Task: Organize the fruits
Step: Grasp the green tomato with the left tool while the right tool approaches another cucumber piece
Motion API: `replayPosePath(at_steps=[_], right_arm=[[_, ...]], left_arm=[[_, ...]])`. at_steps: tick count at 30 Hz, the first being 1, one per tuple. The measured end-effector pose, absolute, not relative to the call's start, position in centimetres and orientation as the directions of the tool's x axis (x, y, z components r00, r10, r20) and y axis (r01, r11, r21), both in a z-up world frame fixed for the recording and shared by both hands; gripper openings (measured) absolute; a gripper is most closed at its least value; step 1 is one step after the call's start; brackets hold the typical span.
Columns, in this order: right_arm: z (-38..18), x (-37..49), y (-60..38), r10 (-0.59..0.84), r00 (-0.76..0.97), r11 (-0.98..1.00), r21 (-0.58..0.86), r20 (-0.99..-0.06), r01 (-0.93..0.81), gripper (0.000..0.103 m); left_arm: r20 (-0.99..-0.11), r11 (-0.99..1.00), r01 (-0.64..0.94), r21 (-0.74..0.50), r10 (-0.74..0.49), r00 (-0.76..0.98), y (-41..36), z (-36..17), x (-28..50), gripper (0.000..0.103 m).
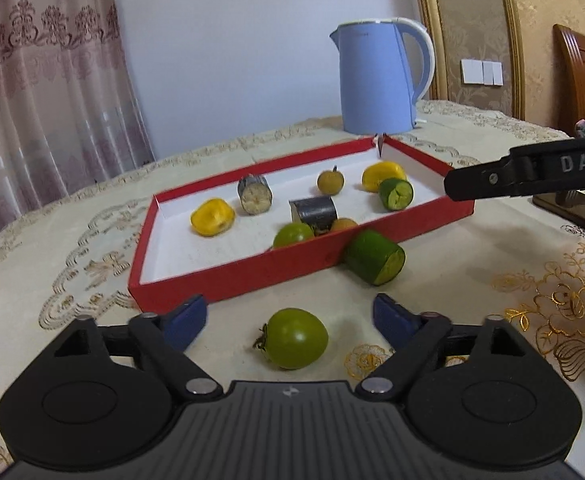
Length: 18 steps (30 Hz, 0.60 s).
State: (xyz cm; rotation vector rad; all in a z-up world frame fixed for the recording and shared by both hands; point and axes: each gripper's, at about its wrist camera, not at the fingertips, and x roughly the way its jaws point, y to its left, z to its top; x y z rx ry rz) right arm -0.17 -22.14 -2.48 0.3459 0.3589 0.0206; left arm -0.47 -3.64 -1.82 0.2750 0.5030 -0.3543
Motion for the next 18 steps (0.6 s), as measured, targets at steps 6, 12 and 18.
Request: replayPosePath(at_steps=[6,12,18], right_arm=[[-2.7,-0.1,-22.0,0.093,0.932,0.943,0.332,-0.351,0.031,0.093],[-2.6,-0.1,-21.4,0.089,0.929,0.950,0.310,-0.360,0.029,0.093],[-2.4,-0.2,-20.6,0.088,0.928,0.965,0.264,-0.363,0.012,0.093]], left_arm=[[-0.550,0.909,0.385,0.159,-0.242,0.799,-3.7,-2.5,0.1,0.063],[-0.580,0.919,0.381,0.101,-0.256,0.773,-3.2,-2.6,0.5,0.039],[-0.575,0.941,0.336,0.046,-0.250,0.779,-2.0,-2.1,0.5,0.037]])
